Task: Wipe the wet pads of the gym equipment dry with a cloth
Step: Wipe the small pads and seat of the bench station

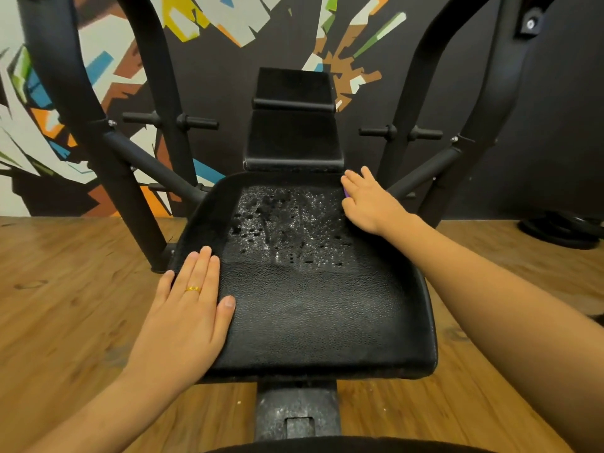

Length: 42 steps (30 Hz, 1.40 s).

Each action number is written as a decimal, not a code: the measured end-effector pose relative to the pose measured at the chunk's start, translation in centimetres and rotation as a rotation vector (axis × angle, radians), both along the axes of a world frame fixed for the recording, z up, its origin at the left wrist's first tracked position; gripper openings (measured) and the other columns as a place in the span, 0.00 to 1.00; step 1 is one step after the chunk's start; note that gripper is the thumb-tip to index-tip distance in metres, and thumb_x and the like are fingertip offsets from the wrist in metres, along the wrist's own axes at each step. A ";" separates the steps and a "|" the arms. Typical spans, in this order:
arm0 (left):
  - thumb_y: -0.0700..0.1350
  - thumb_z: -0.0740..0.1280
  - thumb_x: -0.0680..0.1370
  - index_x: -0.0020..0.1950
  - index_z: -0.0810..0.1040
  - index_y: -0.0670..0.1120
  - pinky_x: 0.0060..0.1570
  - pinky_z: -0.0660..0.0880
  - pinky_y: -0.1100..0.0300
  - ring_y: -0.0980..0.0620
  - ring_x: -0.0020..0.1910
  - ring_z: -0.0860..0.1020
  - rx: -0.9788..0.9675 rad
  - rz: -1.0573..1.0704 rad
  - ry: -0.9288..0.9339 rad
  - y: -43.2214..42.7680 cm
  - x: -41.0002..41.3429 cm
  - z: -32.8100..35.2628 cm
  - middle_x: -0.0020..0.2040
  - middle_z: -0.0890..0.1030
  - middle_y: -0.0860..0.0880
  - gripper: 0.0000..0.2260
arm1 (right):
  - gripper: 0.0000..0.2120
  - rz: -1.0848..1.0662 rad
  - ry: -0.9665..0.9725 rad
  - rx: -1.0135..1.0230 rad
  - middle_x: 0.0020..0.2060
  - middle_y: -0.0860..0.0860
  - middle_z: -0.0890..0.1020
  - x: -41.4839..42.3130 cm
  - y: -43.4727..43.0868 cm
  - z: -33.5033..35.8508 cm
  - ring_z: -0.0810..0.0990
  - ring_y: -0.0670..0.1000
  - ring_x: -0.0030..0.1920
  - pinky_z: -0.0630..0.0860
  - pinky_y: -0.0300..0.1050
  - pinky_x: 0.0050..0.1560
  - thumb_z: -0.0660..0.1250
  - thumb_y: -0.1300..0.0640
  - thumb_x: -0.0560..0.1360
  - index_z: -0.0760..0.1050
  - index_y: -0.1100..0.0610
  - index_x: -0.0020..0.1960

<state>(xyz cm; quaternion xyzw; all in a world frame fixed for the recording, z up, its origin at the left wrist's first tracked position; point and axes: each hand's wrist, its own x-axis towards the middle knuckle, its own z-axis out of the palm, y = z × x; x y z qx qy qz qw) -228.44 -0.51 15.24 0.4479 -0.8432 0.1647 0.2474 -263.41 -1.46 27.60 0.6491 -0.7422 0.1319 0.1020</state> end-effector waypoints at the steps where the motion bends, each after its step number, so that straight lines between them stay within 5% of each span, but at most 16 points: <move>1: 0.57 0.46 0.83 0.79 0.64 0.38 0.73 0.59 0.44 0.44 0.79 0.62 -0.005 -0.006 0.003 -0.1 0.0 0.0 0.79 0.63 0.41 0.31 | 0.27 -0.002 -0.001 0.001 0.81 0.56 0.55 0.2 0.9 -0.5 0.45 0.61 0.81 0.50 0.55 0.80 0.52 0.55 0.84 0.55 0.63 0.81; 7: 0.57 0.46 0.83 0.78 0.64 0.37 0.73 0.60 0.42 0.43 0.78 0.63 0.001 -0.027 0.014 0.0 0.0 0.1 0.79 0.64 0.40 0.32 | 0.29 0.036 -0.034 0.000 0.82 0.52 0.53 3.1 8.9 -4.1 0.44 0.54 0.82 0.44 0.47 0.80 0.52 0.52 0.83 0.53 0.58 0.82; 12: 0.56 0.47 0.83 0.78 0.64 0.37 0.73 0.61 0.41 0.42 0.78 0.63 0.005 -0.018 0.014 0.2 0.0 0.3 0.79 0.63 0.40 0.31 | 0.40 0.016 0.016 -0.008 0.82 0.48 0.51 4.8 12.5 -6.3 0.43 0.50 0.81 0.45 0.47 0.81 0.39 0.42 0.72 0.52 0.55 0.83; 17: 0.57 0.46 0.83 0.79 0.62 0.38 0.75 0.60 0.42 0.43 0.80 0.60 0.019 -0.014 0.004 0.2 0.1 0.3 0.80 0.61 0.41 0.31 | 0.36 0.033 -0.002 -0.011 0.82 0.51 0.53 3.0 9.6 -4.8 0.45 0.51 0.82 0.44 0.45 0.80 0.46 0.47 0.75 0.53 0.57 0.82; 23: 0.57 0.47 0.83 0.79 0.62 0.38 0.75 0.60 0.42 0.43 0.79 0.60 0.025 -0.019 0.012 0.4 0.1 0.4 0.80 0.61 0.40 0.31 | 0.41 -0.007 0.035 -0.073 0.82 0.54 0.54 4.2 11.4 -6.0 0.47 0.54 0.82 0.44 0.46 0.80 0.40 0.43 0.73 0.54 0.60 0.82; 30: 0.56 0.47 0.83 0.79 0.63 0.37 0.74 0.60 0.41 0.43 0.79 0.60 0.028 -0.016 0.005 0.3 0.0 0.4 0.80 0.62 0.40 0.31 | 0.34 0.034 0.173 -0.075 0.81 0.58 0.56 7.7 17.0 -10.1 0.48 0.58 0.81 0.55 0.57 0.80 0.49 0.49 0.77 0.57 0.63 0.80; 42: 0.56 0.48 0.83 0.78 0.64 0.37 0.73 0.62 0.40 0.40 0.78 0.62 0.044 -0.011 0.002 0.5 0.0 0.7 0.79 0.63 0.39 0.31 | 0.33 0.416 0.295 -0.036 0.80 0.58 0.58 11.0 11.7 -9.0 0.51 0.58 0.81 0.55 0.54 0.80 0.51 0.51 0.77 0.59 0.63 0.80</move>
